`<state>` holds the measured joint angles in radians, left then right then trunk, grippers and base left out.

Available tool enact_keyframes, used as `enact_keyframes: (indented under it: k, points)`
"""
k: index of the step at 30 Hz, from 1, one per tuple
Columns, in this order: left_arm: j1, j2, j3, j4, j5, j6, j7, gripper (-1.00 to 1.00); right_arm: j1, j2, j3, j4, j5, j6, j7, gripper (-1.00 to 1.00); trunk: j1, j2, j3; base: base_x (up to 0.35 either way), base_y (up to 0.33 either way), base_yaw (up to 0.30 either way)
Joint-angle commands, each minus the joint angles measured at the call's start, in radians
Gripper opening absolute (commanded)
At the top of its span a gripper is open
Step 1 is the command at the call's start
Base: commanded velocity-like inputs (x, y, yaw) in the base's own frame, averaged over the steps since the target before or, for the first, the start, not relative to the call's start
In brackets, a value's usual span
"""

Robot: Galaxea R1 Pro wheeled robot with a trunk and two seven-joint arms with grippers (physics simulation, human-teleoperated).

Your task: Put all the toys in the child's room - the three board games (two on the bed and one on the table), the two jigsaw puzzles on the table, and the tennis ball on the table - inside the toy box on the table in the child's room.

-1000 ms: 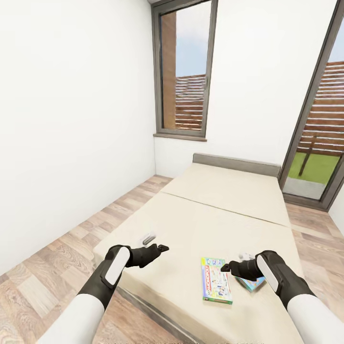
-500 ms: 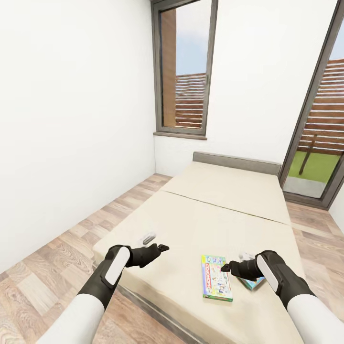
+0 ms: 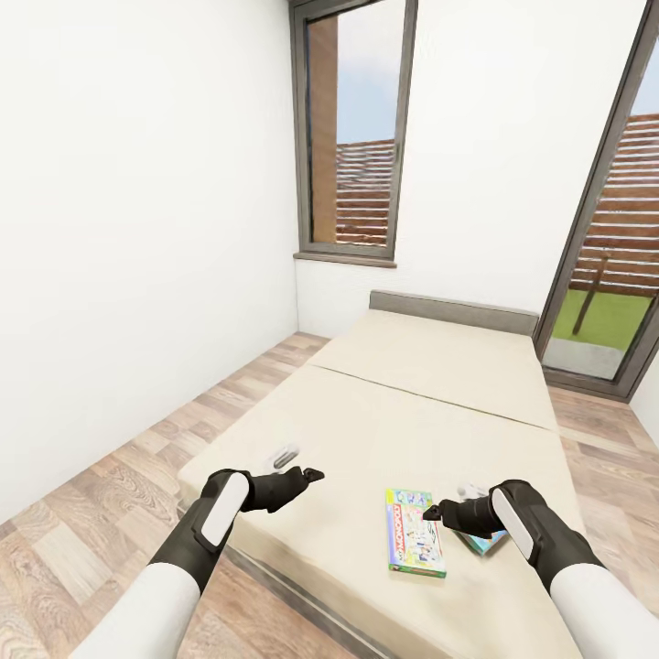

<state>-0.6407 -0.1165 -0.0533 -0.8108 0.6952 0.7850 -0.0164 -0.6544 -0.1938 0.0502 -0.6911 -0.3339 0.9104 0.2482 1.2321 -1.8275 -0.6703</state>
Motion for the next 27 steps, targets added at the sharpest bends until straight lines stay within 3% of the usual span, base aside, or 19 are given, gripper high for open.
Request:
enact_keyframes:
  k: [1, 27]
  points:
    - [-0.001, 0.0, 0.001, -0.001, -0.002, 0.004, -0.002, 1.0, -0.001, -0.001, 0.003, -0.001, 0.006, 0.002, 0.006, 1.0, 0.0, -0.001, -0.001, 0.0, 0.0, 0.0]
    - [-0.001, 0.0, 0.001, -0.001, -0.002, 0.003, -0.002, 1.0, -0.001, -0.001, -0.001, -0.002, 0.006, 0.002, 0.006, 1.0, 0.0, -0.001, -0.011, 0.0, 0.0, 0.0]
